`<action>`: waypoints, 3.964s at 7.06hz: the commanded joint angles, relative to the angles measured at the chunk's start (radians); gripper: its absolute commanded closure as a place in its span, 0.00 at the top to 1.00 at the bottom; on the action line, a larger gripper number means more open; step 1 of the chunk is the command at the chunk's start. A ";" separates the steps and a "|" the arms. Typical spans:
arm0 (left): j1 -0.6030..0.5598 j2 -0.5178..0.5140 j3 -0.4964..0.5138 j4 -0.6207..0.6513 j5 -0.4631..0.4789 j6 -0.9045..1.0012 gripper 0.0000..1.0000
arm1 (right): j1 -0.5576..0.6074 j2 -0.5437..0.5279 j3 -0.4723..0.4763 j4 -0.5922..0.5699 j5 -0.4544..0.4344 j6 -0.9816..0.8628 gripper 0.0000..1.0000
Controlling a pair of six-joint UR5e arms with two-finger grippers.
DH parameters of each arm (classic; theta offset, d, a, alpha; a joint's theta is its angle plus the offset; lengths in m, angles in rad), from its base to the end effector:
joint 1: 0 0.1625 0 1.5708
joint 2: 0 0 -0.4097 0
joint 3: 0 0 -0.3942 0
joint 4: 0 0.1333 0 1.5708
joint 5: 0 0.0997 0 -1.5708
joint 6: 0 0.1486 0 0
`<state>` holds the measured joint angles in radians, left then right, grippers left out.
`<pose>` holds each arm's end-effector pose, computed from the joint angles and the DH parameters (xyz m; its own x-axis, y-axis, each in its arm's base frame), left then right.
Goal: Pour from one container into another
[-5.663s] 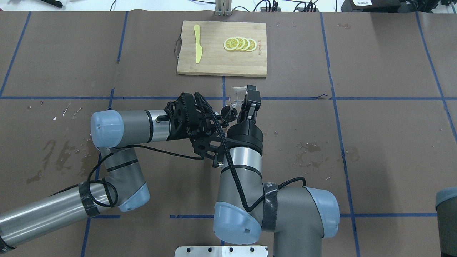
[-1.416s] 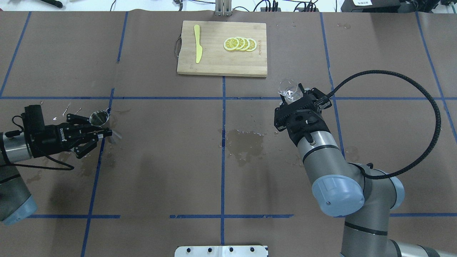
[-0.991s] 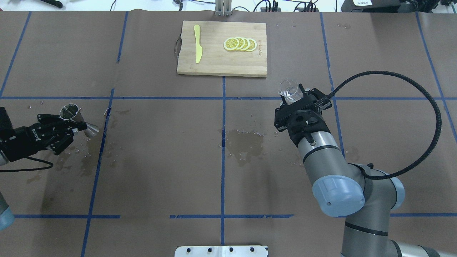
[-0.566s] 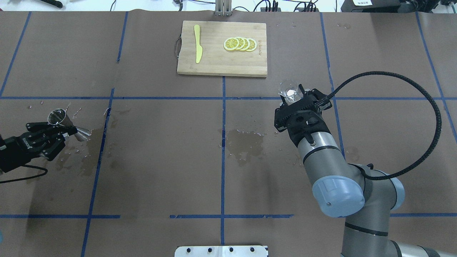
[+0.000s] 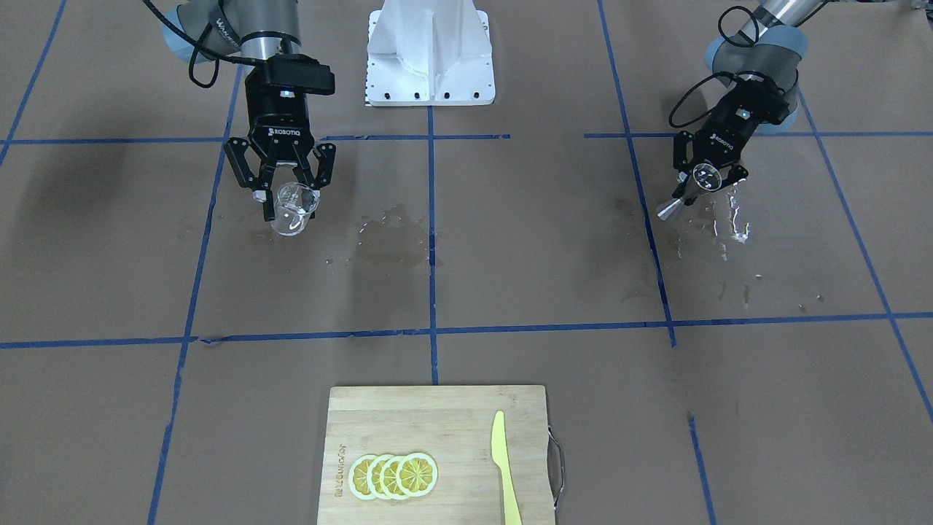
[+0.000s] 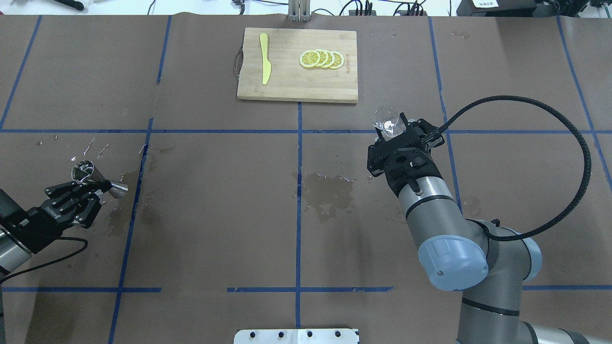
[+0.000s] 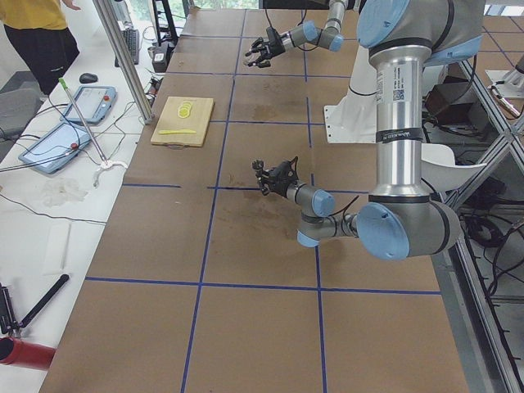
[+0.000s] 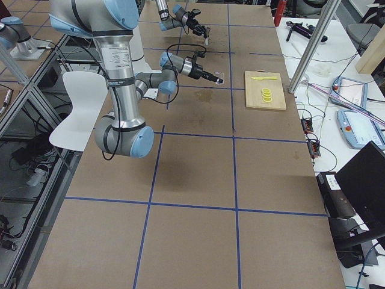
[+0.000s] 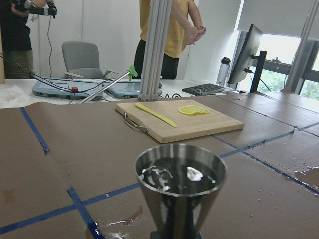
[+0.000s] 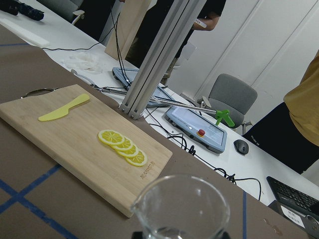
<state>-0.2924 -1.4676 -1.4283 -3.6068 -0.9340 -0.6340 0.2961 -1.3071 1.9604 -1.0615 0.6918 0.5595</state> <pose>0.3527 -0.3377 0.5426 0.5109 0.5227 -0.6825 0.6345 0.3064 0.7096 -0.4503 -0.3964 0.2646 0.9323 -0.2809 0.2281 -0.1358 0.3125 0.9401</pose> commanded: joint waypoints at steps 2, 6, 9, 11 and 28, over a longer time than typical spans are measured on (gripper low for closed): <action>0.039 -0.013 0.000 0.085 0.181 0.004 0.00 | 0.000 0.000 0.000 0.000 0.000 -0.001 0.00; 0.070 -0.019 0.019 0.124 0.176 -0.018 0.00 | 0.000 0.000 0.000 0.000 0.000 -0.001 0.00; 0.090 -0.017 0.022 0.135 0.136 -0.018 0.00 | 0.000 0.000 0.000 0.000 0.000 -0.001 0.00; 0.095 -0.017 0.022 0.134 0.097 -0.018 0.00 | 0.000 0.000 0.000 0.000 0.000 0.000 0.00; 0.095 -0.002 0.025 0.126 0.084 0.000 0.54 | 0.000 0.005 0.000 0.000 0.000 -0.001 0.00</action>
<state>-0.1979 -1.4696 -1.4039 -3.4806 -0.8511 -0.6336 0.2961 -1.3027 1.9604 -1.0615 0.6918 0.5584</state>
